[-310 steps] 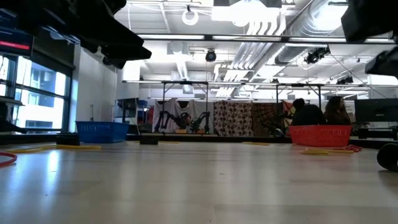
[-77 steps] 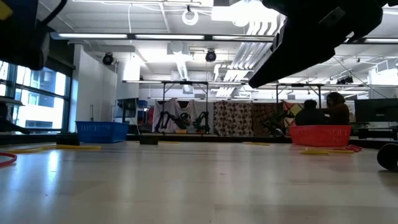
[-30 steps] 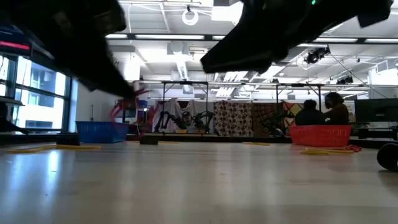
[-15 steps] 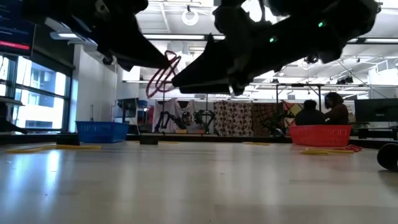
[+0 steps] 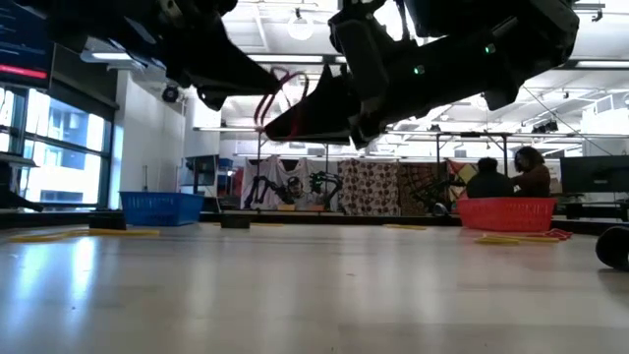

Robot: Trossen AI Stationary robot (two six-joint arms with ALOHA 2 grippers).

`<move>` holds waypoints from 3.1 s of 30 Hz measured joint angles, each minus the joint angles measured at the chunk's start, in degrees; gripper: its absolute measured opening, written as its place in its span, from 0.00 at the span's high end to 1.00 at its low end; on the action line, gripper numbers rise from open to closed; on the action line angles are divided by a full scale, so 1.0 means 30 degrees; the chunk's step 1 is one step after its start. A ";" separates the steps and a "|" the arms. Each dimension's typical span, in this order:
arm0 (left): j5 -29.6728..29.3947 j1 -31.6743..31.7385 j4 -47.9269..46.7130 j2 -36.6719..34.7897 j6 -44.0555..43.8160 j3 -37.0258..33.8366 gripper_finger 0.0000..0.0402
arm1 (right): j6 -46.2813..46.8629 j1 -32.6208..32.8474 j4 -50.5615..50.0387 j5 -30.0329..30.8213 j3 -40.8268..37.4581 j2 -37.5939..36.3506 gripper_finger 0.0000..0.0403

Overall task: Sort rubber bands into baskets
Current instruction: Put the red rubber band into red bin

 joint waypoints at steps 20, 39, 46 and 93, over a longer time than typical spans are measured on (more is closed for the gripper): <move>0.0314 -0.0875 -0.4305 -0.1013 -0.0981 0.0006 0.74 | 0.0218 0.0129 -0.7109 0.1063 0.0000 -0.3490 1.00; 0.0022 -0.0354 -0.4662 -0.1216 0.0166 0.0035 0.95 | -0.1241 -0.3260 -2.2680 0.4863 0.3609 -1.1560 1.00; 0.0428 0.0958 -0.3768 -0.1173 0.0050 0.0025 0.99 | 0.0407 -0.5530 -2.9131 0.7183 0.5822 -1.3580 1.00; 0.7248 0.6848 0.7888 -0.0539 0.0355 -0.3703 1.00 | 0.4059 -2.0021 -2.6342 0.3019 -0.4360 -1.3333 1.00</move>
